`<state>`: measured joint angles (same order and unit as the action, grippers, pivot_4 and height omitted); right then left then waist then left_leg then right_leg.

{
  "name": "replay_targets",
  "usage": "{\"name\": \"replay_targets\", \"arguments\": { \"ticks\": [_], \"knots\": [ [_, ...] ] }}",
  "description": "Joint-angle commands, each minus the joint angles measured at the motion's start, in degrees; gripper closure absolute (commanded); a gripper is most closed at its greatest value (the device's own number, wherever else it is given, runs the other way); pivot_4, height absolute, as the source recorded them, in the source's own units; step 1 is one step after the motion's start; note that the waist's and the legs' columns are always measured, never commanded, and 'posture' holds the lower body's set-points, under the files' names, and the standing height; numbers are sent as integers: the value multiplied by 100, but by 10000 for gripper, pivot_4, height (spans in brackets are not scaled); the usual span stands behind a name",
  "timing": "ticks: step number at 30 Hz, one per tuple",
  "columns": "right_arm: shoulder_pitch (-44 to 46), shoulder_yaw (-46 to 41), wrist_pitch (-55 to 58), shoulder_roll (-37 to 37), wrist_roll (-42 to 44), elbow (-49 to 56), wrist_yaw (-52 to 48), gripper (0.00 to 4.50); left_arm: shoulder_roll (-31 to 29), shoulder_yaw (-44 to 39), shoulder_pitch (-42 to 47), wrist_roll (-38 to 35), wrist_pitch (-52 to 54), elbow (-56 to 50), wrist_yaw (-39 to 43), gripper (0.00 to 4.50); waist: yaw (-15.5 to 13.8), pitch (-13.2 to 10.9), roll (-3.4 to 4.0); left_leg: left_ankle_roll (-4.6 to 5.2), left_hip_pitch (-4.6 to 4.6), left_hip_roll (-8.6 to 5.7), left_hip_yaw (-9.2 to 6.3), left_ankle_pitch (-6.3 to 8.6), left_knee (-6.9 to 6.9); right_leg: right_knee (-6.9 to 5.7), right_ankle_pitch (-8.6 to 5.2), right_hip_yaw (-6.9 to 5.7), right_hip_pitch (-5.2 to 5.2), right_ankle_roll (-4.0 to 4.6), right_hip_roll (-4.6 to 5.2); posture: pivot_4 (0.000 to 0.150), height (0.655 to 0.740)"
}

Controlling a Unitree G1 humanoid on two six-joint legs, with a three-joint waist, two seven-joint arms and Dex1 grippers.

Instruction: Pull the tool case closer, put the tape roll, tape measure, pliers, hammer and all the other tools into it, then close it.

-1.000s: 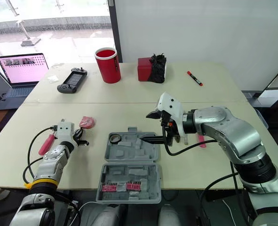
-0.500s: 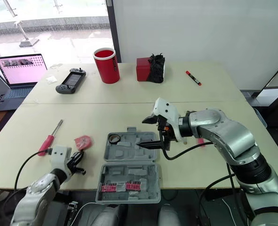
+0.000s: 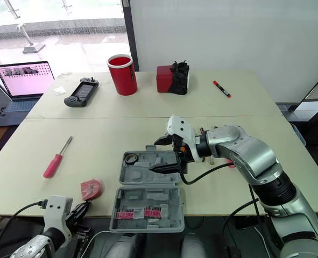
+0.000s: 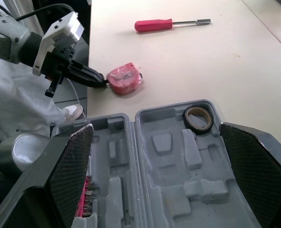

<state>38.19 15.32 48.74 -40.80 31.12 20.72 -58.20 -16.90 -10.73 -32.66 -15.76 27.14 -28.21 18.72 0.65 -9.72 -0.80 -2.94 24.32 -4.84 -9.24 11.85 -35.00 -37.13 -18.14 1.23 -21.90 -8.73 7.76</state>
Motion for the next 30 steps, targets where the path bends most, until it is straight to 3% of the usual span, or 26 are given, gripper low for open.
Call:
{"name": "replay_targets", "arguments": {
  "ticks": [1, 8, 11, 18, 21, 23, 30],
  "knots": [
    [132, -40, -98, 78, -34, 51, -25, 0, -96, -173, -132, 16, 22, 107, 32, 44878, 3, 0, 0, 0, 0, 4, 3, 0, 0, 0, 0, 0, -1, 3, 0, 1500, 7400],
    [126, -60, -47, 69, -93, 51, -33, 0, -292, -284, 65, -10, -125, 261, 237, 44878, -4, 0, 0, 0, 4, 33, 31, 0, 0, 0, 7, 1, -16, 13, -9, 1500, 7400],
    [114, -90, -58, 22, -105, 45, -78, 0, -557, -314, -103, -155, -71, 149, 635, 35742, 6, 0, 0, 0, 6, 38, 37, 0, 1, 0, 7, 3, -20, 14, -11, 1500, 7400],
    [-114, -126, -5, -220, -27, 253, -221, 0, -1185, -968, -234, -518, -658, 303, 1589, 393, -4, -3, -3, -1, 10, 46, 51, 0, 3, 0, 5, 11, -30, 22, -14, 1500, 7400],
    [-190, -157, 28, -234, 9, 331, -199, 0, -1682, -1479, -218, -1030, -1369, 438, 2817, 393, -5, -4, -1, -1, 14, 47, 55, 0, 2, 2, 4, 13, -35, 28, -12, 1500, 7400],
    [-238, -154, 67, -202, 18, 396, -145, 0, -2300, -1583, 109, -911, -1857, 949, 3523, 393, -10, -6, 6, -1, 15, 48, 61, 0, 2, 4, 5, 16, -36, 34, -11, 1500, 7400],
    [-307, -197, 119, -120, 44, 497, 19, 0, -2933, -1059, 1151, -828, -2446, 1893, 4661, 393, 35, -9, 6, 7, 15, 51, 86, 4, 5, 14, 9, 30, -39, 32, -8, 1500, 7400]
  ]
}}
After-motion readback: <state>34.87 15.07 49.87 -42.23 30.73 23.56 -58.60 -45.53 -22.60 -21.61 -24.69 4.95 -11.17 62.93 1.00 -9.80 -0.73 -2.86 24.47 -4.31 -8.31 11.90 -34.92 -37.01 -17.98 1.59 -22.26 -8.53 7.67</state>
